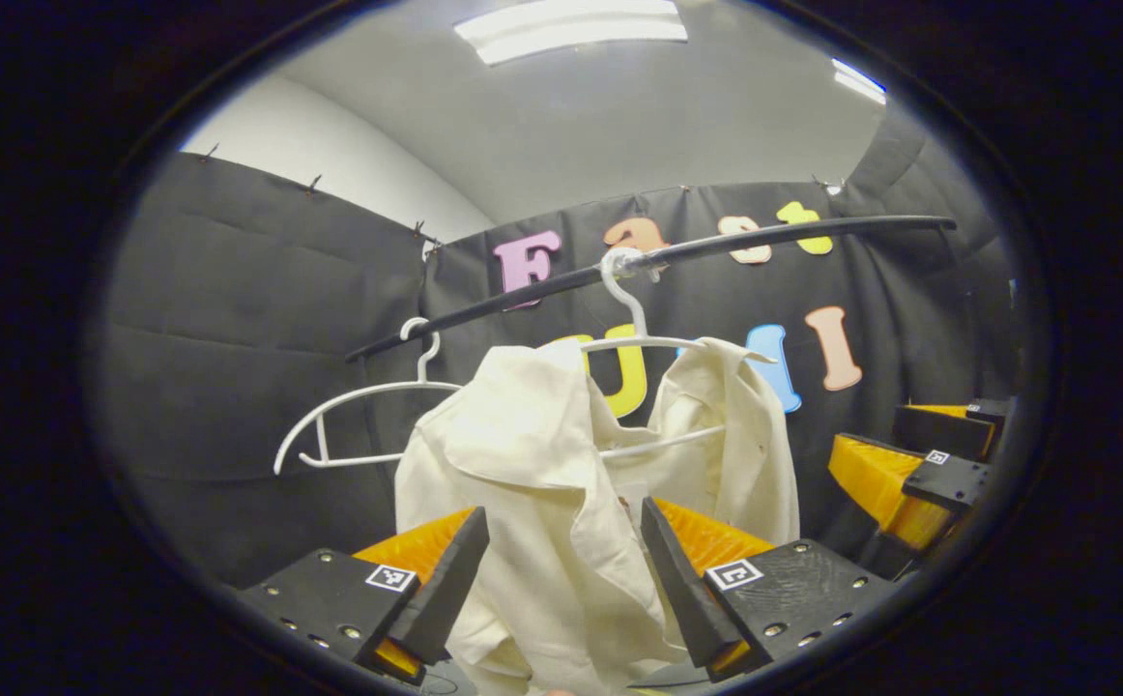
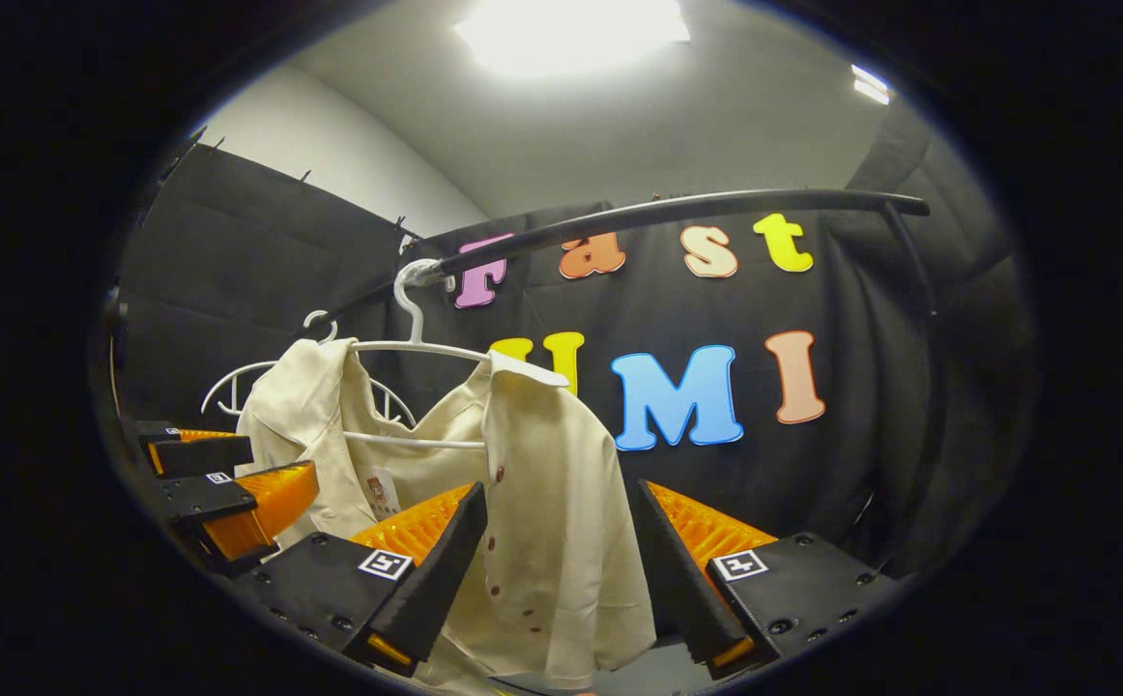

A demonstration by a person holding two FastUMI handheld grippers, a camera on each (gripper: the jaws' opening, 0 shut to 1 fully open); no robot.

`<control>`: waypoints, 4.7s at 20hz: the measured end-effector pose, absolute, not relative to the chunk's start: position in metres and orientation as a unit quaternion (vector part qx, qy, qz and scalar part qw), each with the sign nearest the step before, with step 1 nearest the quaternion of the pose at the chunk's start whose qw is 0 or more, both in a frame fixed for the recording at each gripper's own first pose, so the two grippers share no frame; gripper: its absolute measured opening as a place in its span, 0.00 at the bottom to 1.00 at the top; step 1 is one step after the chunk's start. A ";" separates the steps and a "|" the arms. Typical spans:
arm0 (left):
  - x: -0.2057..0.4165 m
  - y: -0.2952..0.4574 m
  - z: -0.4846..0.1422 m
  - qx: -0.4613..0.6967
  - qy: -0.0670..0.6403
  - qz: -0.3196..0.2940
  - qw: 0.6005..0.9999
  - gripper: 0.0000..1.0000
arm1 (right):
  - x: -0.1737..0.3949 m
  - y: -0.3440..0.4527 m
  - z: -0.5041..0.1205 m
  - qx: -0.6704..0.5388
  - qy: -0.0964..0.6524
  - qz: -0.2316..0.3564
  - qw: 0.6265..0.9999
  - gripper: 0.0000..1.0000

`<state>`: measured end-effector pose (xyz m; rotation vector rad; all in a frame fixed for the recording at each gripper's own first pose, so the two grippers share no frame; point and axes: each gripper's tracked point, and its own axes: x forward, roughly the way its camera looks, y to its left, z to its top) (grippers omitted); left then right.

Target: Grasp the clothes on the hanger with both hands and then place them into the laundry hamper below.

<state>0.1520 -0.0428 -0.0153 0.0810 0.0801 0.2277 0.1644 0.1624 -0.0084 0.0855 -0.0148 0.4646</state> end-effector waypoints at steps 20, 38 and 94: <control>0.218 -0.012 -0.060 0.056 0.087 0.253 0.962 0.93 | 0.264 0.249 -0.054 0.097 0.035 0.284 0.953 0.88; 0.185 0.036 -0.041 0.108 0.067 0.270 0.954 0.01 | 0.305 0.203 -0.018 0.006 -0.047 0.181 0.982 0.01; 0.067 0.137 -0.105 0.123 0.133 0.259 0.949 0.03 | 0.148 0.260 -0.106 -0.025 0.061 0.286 0.956 0.01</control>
